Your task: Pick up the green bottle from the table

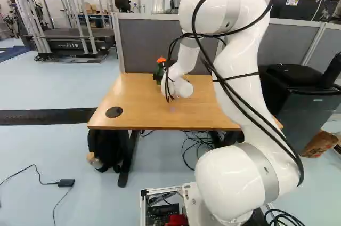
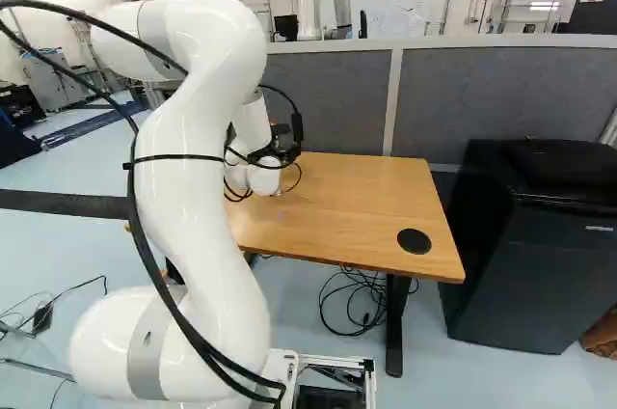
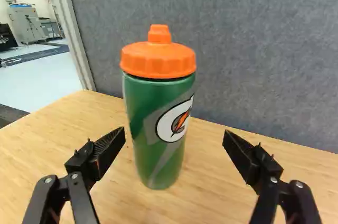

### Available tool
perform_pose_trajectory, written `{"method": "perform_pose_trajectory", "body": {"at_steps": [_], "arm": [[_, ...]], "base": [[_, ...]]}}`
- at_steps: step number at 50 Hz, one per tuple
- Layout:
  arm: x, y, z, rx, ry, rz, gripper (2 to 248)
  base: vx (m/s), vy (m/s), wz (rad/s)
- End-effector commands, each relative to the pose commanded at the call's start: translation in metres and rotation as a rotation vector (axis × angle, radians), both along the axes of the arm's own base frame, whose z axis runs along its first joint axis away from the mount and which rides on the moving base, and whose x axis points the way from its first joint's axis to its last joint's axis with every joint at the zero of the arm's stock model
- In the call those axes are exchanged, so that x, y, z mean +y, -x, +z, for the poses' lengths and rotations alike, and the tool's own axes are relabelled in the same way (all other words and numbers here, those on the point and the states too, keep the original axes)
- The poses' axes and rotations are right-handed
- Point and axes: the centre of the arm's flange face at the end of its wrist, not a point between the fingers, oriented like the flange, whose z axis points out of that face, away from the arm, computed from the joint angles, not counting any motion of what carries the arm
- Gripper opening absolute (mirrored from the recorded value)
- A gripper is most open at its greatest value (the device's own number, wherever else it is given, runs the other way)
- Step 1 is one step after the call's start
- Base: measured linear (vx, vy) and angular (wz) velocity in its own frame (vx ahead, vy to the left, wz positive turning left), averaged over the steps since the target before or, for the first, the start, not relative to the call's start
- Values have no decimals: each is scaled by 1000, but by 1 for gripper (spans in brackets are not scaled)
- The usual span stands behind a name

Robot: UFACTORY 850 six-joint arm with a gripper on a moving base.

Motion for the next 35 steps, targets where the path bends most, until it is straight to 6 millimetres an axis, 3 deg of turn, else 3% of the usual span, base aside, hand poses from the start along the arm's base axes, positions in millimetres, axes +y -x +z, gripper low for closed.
{"method": "perform_pose_trajectory", "body": {"at_steps": [35], "arm": [[1,-22,-9,-15,-2,-2,247]], "base": [[0,0,0]]}}
